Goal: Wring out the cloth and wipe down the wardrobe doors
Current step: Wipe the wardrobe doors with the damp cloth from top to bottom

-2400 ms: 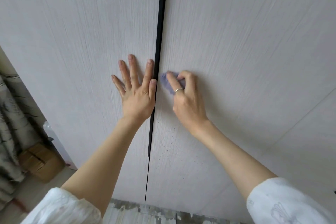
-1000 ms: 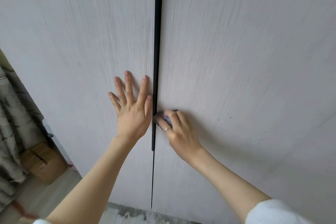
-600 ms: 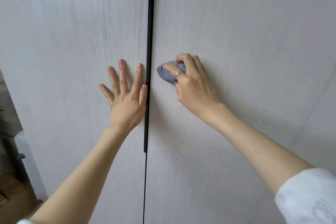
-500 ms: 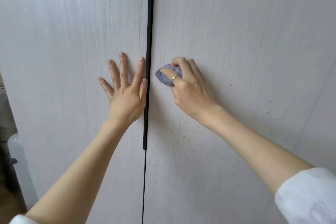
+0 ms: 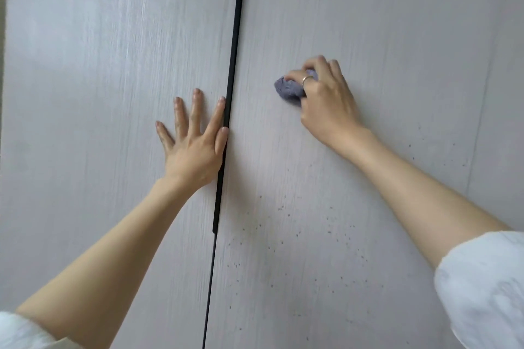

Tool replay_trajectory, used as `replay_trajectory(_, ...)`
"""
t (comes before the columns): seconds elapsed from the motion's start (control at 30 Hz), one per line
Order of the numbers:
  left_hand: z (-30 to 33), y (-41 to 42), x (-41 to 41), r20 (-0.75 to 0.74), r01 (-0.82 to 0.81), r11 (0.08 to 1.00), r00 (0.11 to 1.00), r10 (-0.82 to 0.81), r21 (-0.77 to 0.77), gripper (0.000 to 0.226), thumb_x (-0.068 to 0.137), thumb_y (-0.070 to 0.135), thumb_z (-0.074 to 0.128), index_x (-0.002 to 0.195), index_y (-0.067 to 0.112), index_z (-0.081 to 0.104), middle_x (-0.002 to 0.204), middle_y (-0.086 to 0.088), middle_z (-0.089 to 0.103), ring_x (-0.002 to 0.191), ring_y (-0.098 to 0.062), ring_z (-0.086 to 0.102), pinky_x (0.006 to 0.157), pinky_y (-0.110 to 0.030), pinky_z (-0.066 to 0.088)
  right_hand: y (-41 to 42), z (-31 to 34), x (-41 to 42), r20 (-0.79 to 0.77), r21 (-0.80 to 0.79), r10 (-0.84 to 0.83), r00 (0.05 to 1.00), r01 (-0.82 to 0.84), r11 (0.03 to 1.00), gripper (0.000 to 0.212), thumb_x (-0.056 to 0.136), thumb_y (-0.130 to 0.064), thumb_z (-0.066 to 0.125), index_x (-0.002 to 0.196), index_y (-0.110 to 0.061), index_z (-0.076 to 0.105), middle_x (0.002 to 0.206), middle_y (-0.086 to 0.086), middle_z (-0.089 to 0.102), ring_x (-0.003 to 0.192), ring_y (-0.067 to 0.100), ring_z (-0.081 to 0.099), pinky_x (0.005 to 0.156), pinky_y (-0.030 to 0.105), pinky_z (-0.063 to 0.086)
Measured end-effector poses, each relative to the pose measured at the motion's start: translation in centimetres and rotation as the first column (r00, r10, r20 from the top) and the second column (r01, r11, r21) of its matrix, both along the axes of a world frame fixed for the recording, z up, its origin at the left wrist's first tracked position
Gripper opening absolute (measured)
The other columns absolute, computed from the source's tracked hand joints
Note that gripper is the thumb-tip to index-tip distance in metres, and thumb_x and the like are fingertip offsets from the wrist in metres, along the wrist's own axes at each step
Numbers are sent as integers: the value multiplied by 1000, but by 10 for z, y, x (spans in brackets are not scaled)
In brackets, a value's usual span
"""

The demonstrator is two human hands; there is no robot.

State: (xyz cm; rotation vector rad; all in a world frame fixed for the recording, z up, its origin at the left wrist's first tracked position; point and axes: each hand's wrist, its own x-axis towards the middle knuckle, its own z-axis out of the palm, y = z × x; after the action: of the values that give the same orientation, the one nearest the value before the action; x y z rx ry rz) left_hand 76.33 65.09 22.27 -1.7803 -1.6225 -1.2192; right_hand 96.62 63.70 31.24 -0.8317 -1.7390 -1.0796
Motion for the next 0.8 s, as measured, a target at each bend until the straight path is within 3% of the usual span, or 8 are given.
replay_trajectory(0.1,-3,-2,-1,-21,-9,1000,1000,8,-22,53,98,45,10,143,44,-18,152,4,-31,139,-28,-30,109,-63,-10,0,-10,-4,-83,-14,36,996,-37,999,46,72,12,49,112,-6,64,116,16,51,102,35,47,84,34,39)
replay_trajectory(0.2,-8,-4,0,-10,-11,999,1000,10,-45,53,98,46,10,142,44,-20,151,4,-33,138,-28,-31,109,-63,-10,-2,-72,2,147,-11,76,986,-75,997,33,69,-4,64,102,-3,65,107,20,57,89,37,54,74,39,49)
replay_trajectory(0.27,-11,-4,2,12,4,999,1000,-3,-53,53,99,45,11,142,44,-21,151,4,-33,138,-28,-32,108,-64,-11,-4,-113,15,370,-50,66,927,-51,997,31,71,-14,71,100,-5,66,106,19,59,87,33,54,71,38,49)
replay_trajectory(0.37,-17,-5,5,53,28,997,998,-24,-69,53,100,43,12,142,45,-20,151,5,-34,137,-27,-34,107,-64,-13,-5,-121,37,531,-55,31,847,-2,998,31,66,1,73,95,-8,67,102,17,61,80,29,54,65,34,45)
replay_trajectory(0.5,-20,-6,9,104,45,995,994,-36,-89,52,99,43,10,141,47,-20,150,6,-35,137,-26,-35,106,-64,-15,-10,-50,52,329,54,22,944,-42,998,19,80,-2,58,95,-3,70,99,22,61,80,37,59,65,39,52)
replay_trajectory(0.67,-19,-8,13,137,59,994,990,-45,-95,52,100,41,11,141,48,-20,151,7,-34,137,-25,-34,106,-64,-15,-10,-20,59,-59,73,-46,997,50,996,40,72,-1,73,111,0,65,103,26,56,91,43,55,74,44,52)
replay_trajectory(0.73,-19,-8,12,139,63,993,989,-49,-99,52,100,42,11,140,48,-21,151,7,-34,137,-25,-34,106,-64,-15,-9,-50,56,30,82,21,999,-24,996,31,76,-4,68,106,-1,65,99,25,56,87,42,56,73,43,52)
replay_trajectory(0.8,-20,-8,11,133,61,993,990,-48,-97,52,99,43,10,139,49,-22,150,7,-34,137,-25,-34,106,-64,-15,-12,-90,61,327,30,20,945,-31,999,29,71,-1,71,100,-4,66,97,22,59,84,37,58,71,39,51)
